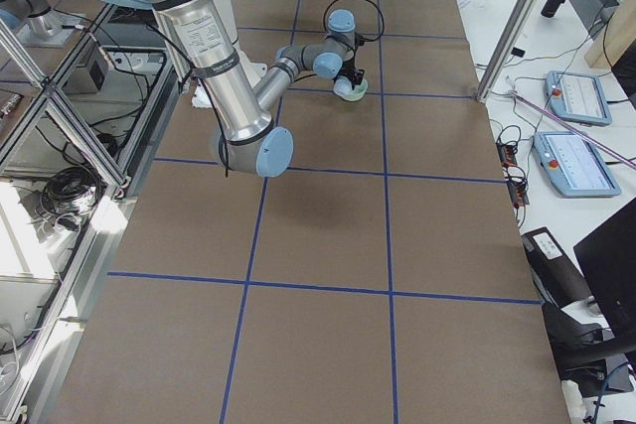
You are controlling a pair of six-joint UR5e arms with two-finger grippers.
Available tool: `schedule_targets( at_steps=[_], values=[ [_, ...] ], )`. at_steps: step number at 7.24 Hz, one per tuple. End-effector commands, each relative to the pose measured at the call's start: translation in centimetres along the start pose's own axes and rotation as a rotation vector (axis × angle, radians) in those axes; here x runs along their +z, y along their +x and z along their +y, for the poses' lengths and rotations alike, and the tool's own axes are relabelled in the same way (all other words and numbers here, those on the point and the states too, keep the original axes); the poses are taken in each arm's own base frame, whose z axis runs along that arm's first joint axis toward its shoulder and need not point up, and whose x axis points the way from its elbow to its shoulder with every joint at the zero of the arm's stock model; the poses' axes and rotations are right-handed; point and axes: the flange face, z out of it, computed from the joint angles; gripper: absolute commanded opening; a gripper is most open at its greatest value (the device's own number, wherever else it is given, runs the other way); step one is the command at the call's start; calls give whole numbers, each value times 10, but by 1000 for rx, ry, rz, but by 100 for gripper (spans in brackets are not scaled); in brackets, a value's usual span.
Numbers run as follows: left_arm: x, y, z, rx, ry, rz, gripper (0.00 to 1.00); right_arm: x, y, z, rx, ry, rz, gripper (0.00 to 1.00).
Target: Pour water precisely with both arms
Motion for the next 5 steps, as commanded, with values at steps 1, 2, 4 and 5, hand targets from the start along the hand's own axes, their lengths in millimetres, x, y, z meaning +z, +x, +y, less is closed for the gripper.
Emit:
schedule_targets(
  at_steps=[1, 2, 4, 5],
  values=[
    [-1, 1, -1, 2, 2, 0, 100, -8, -1, -2, -6, 53, 1, 0],
    [-1, 1, -1, 3, 3, 0, 100, -15, 0, -4, -16, 115, 5, 0],
    [-2, 2, -1, 6, 5, -1, 100, -26, 0, -8, 75, 211, -6, 0],
    [-3, 3, -1, 7, 6, -1, 100, -30, 0, -5, 121, 250, -13, 0]
  ],
)
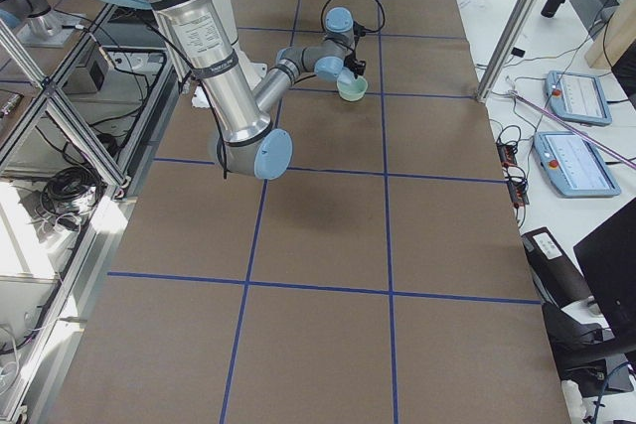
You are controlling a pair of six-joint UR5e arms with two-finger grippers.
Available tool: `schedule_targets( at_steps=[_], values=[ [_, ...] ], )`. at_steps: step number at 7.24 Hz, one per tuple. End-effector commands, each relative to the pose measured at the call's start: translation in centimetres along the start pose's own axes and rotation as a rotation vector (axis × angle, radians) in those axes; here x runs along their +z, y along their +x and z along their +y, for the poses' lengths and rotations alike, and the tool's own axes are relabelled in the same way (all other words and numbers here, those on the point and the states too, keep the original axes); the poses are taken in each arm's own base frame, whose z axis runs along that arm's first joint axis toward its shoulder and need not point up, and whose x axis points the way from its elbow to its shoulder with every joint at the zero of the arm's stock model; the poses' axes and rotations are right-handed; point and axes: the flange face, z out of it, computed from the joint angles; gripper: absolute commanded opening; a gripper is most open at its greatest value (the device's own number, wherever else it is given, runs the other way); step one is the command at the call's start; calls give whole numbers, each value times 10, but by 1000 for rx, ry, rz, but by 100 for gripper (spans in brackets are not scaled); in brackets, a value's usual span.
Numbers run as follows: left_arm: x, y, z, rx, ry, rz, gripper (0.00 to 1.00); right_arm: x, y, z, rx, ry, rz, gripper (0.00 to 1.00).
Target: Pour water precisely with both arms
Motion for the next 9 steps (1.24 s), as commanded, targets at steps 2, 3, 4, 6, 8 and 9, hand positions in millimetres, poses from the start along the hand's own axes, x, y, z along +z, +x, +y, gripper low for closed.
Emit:
schedule_targets(
  at_steps=[2, 3, 4, 6, 8, 9],
  values=[
    [-2, 1, 0, 3, 5, -1, 100, -16, 14, 24, 166, 139, 59, 0],
    [-3, 2, -1, 4, 6, -1, 100, -26, 18, 30, 302, 169, 111, 0],
    [-3, 2, -1, 4, 6, -1, 100, -36, 26, 39, 388, 193, 161, 0],
    [-2, 1, 0, 4, 6, -1, 100, -48, 47, 77, 588, 251, 351, 0],
    [-4, 3, -1, 7, 9, -1, 100, -60, 66, 122, 795, 305, 509, 0],
    [-4, 3, -1, 8, 10, -2, 100, -79, 64, 150, 910, 318, 532, 0]
  ],
)
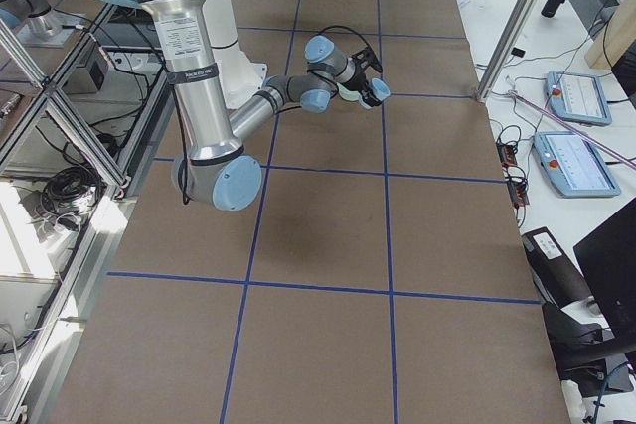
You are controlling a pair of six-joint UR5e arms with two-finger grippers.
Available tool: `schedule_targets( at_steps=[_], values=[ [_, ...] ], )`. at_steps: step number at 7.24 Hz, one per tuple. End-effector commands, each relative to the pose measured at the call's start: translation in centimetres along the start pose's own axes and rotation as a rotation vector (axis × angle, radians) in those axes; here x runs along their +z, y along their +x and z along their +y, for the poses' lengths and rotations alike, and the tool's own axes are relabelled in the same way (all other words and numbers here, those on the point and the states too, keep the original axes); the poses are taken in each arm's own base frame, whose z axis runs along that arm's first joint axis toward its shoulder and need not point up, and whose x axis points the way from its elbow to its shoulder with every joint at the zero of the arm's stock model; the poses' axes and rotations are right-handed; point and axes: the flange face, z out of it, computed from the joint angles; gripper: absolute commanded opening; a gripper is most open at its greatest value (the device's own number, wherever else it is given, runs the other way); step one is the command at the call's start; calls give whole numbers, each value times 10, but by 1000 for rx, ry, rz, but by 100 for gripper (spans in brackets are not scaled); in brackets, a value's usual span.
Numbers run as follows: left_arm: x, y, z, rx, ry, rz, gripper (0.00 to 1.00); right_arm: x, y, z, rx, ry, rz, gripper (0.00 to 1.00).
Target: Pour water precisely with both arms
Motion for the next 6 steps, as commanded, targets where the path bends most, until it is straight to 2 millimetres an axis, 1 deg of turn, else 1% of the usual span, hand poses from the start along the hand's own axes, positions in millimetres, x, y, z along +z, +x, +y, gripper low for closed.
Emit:
schedule_targets(
  at_steps=[1, 2, 3, 4, 5, 6],
  values=[
    [-1, 1, 0, 3, 3, 0, 100, -30, 51, 13, 139, 77, 131, 0],
    [-1, 1, 0, 4, 4, 0, 100, -34, 65, 15, 181, 104, 225, 0],
    [-2, 2, -1, 6, 6, -1, 100, -33, 75, 14, 216, 130, 326, 0],
    [-3, 3, -1, 8, 8, -1, 100, -29, 84, 15, 255, 166, 430, 0],
    [-3, 3, -1, 8, 8, 0, 100, -27, 93, 14, 287, 217, 498, 0],
    [-3, 3, -1, 8, 8, 0, 100, -23, 105, 18, 321, 265, 601, 0]
  ],
)
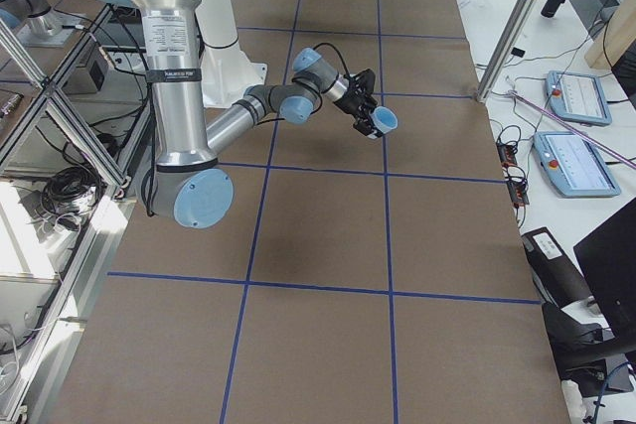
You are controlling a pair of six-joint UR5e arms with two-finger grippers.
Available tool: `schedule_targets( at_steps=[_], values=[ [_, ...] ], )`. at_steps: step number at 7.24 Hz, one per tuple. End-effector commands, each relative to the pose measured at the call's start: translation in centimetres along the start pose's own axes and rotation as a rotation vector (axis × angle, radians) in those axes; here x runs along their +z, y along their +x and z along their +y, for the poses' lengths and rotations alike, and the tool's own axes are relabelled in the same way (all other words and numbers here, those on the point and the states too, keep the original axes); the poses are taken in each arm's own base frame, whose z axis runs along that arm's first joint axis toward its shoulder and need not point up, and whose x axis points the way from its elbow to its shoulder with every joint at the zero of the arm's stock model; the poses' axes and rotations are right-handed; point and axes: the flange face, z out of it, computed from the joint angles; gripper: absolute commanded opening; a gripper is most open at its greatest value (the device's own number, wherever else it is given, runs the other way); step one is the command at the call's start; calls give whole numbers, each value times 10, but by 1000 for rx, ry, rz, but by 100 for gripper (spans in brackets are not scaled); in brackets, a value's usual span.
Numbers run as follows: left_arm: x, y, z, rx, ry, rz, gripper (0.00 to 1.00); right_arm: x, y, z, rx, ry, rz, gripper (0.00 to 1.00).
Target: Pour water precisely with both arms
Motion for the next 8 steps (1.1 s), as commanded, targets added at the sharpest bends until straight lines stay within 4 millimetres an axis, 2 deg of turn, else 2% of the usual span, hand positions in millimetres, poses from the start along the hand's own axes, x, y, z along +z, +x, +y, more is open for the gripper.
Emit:
schedule_targets(
  at_steps=[1, 4, 5, 6, 7, 8],
  values=[
    [0, 0, 0, 0, 0, -1, 100, 15, 20, -1, 39, 121, 185, 0],
    [-1, 1, -1, 2, 2, 0, 100, 34, 69, 17, 60, 187, 338, 0],
    [-1, 1, -1, 0, 1, 0, 100, 44, 86, 32, 20, 192, 372, 0],
    [-1, 1, -1, 0, 1, 0, 100, 58, 93, 57, -36, 200, 396, 0],
    [0, 0, -1, -1, -1, 1, 100, 61, 91, 73, -38, 195, 391, 0],
    [0, 1, -2, 1, -1, -1, 100, 64, 88, 98, -18, 204, 380, 0]
  ],
)
